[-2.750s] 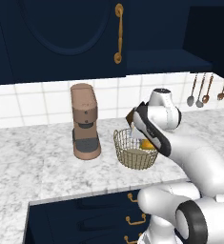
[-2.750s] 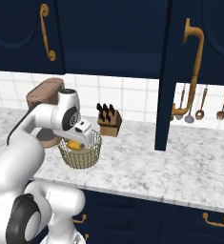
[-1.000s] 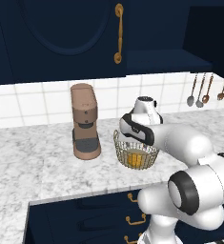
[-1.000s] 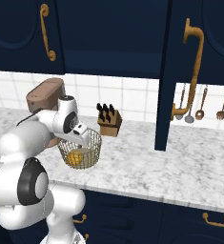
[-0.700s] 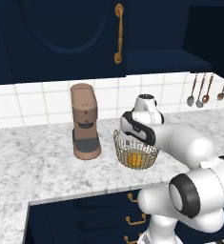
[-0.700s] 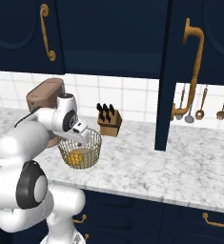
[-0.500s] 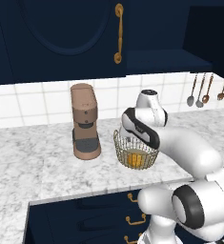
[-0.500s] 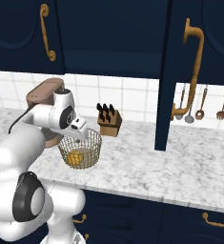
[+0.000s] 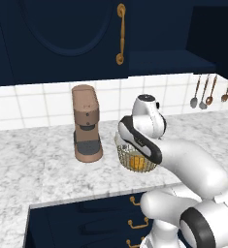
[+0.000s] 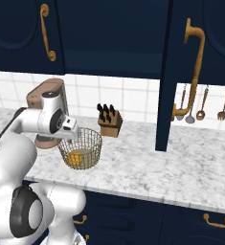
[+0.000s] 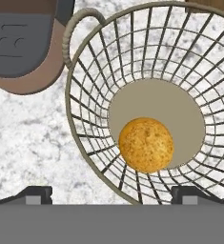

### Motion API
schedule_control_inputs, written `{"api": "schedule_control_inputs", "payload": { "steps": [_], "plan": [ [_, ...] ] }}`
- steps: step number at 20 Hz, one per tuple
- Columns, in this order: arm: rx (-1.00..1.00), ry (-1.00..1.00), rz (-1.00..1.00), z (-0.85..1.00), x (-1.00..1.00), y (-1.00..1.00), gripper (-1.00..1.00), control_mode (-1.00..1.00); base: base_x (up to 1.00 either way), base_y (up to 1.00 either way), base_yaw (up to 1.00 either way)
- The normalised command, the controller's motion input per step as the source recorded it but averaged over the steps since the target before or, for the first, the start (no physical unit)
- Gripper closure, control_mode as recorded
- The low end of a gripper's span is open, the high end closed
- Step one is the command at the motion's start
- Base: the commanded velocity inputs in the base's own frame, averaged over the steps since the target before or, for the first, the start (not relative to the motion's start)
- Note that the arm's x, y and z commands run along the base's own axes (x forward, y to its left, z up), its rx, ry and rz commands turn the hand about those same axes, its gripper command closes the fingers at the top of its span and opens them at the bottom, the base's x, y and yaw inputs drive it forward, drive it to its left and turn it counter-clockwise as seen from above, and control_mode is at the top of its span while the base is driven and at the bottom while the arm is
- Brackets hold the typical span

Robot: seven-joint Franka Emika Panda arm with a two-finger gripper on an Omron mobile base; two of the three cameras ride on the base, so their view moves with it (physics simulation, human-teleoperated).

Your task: Open the cabinet, pick up the bread from the cabinet and place it in the basket. Then move the basket to the dining counter.

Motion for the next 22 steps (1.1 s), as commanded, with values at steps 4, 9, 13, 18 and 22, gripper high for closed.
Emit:
{"api": "schedule_control_inputs", "payload": {
  "steps": [4,9,13,18,22],
  "plan": [
    [-0.09,0.05,0.17,-0.22,0.00,0.00,-1.00,-1.00,0.00,0.00,0.00],
    [-0.02,0.01,0.09,-0.30,0.00,0.02,-1.00,-1.00,0.00,0.00,0.00],
    [0.00,0.00,0.09,-0.16,0.00,0.08,-1.00,-1.00,0.00,0.00,0.00],
    [-0.02,0.00,0.10,-0.06,0.00,0.16,-1.00,-1.00,0.00,0.00,0.00],
    [-0.05,0.00,0.04,-0.13,0.23,0.00,-1.00,-1.00,0.00,0.00,0.00]
  ]
}}
